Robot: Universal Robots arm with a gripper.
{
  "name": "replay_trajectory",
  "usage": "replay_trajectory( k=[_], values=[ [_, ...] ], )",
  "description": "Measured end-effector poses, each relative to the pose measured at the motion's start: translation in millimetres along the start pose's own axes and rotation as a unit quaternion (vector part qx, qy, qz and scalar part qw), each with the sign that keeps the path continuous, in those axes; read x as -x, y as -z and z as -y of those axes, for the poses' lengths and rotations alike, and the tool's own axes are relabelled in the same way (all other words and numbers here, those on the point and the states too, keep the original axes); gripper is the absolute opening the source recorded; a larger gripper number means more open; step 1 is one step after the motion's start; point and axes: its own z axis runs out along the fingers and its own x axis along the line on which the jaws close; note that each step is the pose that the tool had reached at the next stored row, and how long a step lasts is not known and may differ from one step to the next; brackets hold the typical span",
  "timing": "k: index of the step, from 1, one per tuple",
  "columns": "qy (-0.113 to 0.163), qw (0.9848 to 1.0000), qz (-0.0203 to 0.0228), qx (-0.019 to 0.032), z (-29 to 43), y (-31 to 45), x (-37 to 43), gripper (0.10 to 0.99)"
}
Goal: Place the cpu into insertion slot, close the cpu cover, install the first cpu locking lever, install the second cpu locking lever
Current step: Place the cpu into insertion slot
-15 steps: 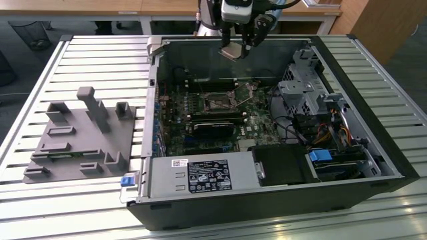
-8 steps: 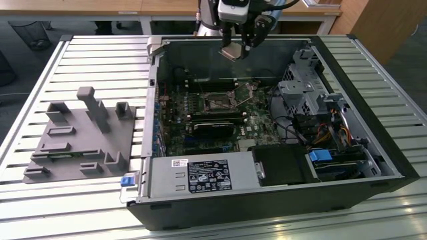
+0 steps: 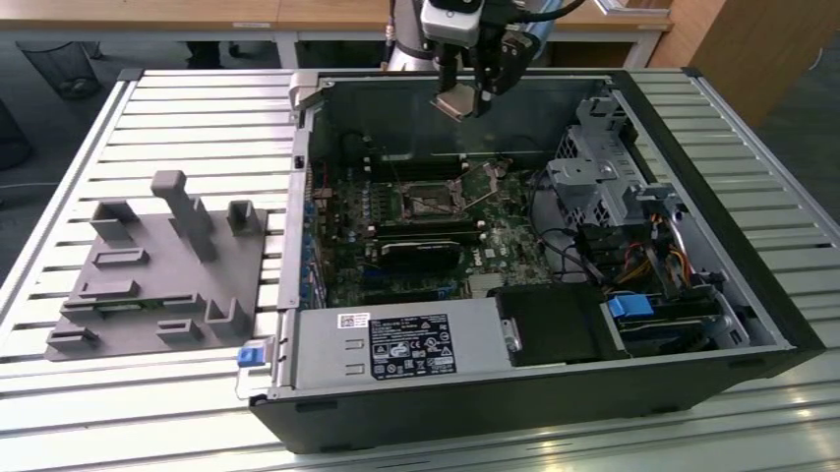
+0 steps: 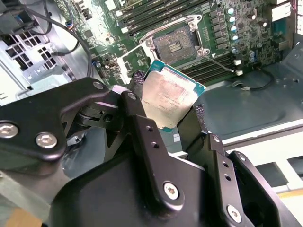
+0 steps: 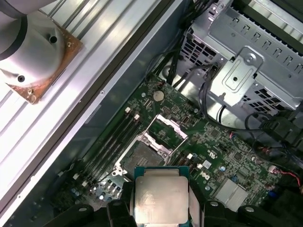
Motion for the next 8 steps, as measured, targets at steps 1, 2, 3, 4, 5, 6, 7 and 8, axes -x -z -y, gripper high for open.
replay_trajectory(
  k=[1, 2, 3, 4, 5, 6, 7, 8],
  values=[
    [-0.004, 1.0, 0.0003, 0.0001, 0.0, -0.1, 0.0, 0.541],
    [-0.007, 1.0, 0.0006, 0.0002, 0.0, -0.1, 0.0, 0.541],
    [-0.011, 0.9999, 0.001, 0.0002, 0.0, -0.2, 0.0, 0.541],
    [-0.014, 0.9999, 0.0013, 0.0003, 0.0, -0.3, 0.0, 0.541],
    [-0.018, 0.9998, 0.0016, 0.0004, 0.0, -0.4, 0.0, 0.541],
    [-0.021, 0.9998, 0.0019, 0.0004, 0.0, -0.4, 0.0, 0.541],
    [-0.024, 0.9997, 0.0021, 0.0005, 0.0, -0.4, 0.0, 0.541],
    [-0.027, 0.9996, 0.0024, 0.0006, 0.0, -0.5, 0.0, 0.541]
  ],
)
